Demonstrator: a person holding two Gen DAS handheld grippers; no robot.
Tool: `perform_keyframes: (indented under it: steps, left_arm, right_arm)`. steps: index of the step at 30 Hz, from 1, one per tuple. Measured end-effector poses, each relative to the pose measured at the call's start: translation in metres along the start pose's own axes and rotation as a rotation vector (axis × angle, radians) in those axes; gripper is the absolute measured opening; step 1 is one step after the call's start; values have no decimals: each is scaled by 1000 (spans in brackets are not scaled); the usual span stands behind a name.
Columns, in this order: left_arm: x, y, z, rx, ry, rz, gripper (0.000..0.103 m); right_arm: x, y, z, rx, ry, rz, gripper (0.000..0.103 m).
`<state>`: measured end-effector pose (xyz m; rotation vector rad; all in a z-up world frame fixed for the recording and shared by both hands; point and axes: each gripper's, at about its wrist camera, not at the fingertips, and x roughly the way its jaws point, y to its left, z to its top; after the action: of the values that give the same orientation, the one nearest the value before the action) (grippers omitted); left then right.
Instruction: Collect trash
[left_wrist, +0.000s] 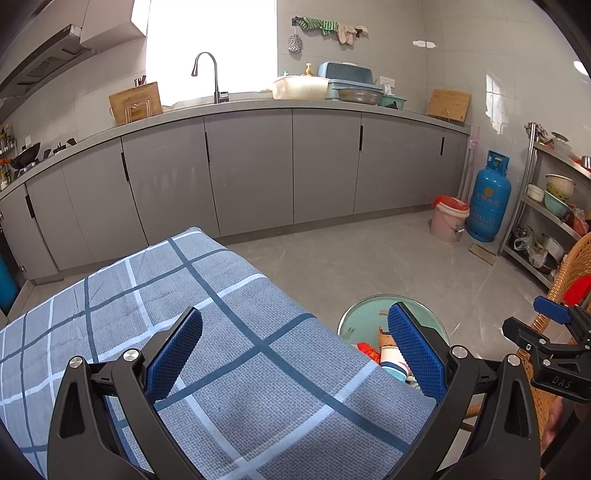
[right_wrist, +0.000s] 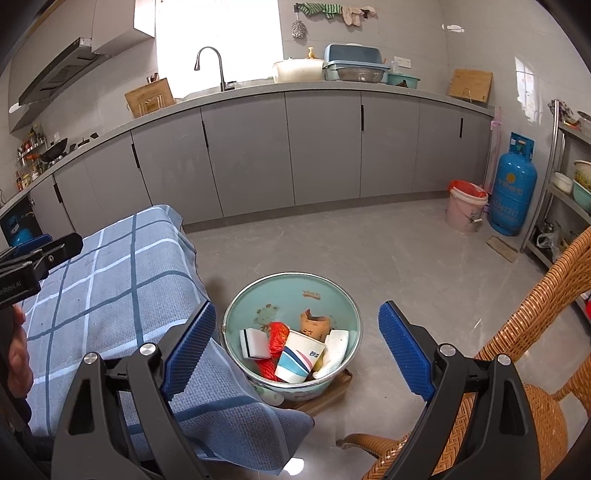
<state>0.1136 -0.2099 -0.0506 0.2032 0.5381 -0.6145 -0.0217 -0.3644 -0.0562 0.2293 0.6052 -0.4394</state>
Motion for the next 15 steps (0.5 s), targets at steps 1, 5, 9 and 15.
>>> perform_keyframes:
  steps: [1,5,9,15]
  left_arm:
    - [0,0,0,0,-2,2,99]
    - [-2,1,0,-1,-5,6,99]
    - [-3,-1,1,2,-5,9,99]
    - [-1,-1,2,2,-2,23,99]
  right_arm:
    - [0,2,1,-3,-3,5,89]
    - [0,6,4,-4,-8,17,89]
    - [0,7,4,-7,-7,18,89]
    - [-2,9,4,-13,-13,20,89]
